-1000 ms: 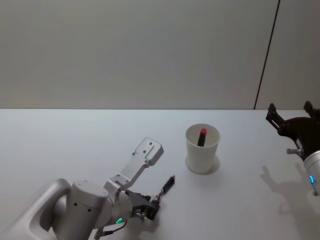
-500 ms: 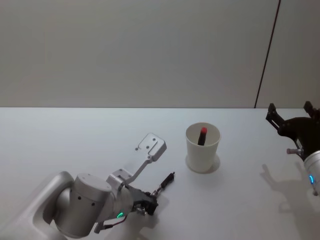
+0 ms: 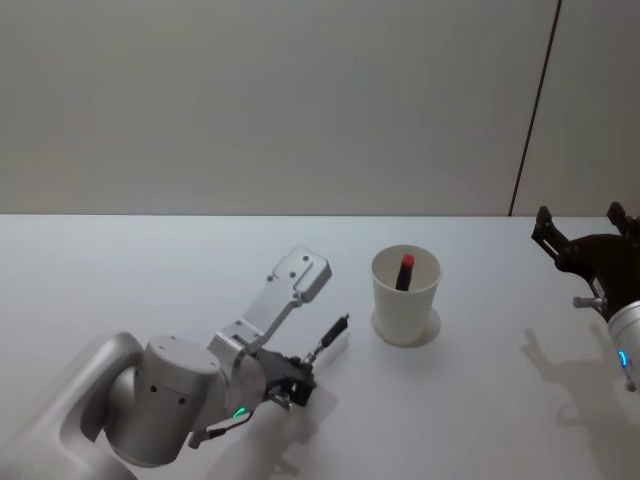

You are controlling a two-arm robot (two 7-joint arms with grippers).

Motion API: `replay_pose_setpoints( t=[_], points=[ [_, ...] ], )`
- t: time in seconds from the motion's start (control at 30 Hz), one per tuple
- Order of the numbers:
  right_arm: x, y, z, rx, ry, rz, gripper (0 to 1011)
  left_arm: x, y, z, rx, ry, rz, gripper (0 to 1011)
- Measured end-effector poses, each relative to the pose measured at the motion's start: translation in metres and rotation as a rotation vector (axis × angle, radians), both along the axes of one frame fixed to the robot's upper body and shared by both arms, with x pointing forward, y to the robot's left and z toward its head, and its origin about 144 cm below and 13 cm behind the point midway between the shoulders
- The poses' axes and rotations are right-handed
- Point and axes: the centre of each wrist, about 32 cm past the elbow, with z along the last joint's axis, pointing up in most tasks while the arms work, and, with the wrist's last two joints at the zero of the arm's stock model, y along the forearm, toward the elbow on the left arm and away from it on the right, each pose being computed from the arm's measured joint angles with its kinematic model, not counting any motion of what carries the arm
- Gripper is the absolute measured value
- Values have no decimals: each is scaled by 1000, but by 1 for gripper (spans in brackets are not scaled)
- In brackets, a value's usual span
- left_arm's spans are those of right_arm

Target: Place the pen into the pen holder.

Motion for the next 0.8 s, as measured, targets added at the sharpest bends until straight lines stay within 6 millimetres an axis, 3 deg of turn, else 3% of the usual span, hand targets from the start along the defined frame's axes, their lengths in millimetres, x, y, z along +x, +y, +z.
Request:
replay_pose_setpoints(
  t=[0.8],
  points=[
    [0, 0, 0, 0, 0, 0, 1002, -30, 5, 20, 66, -335, 188, 135]
  ],
)
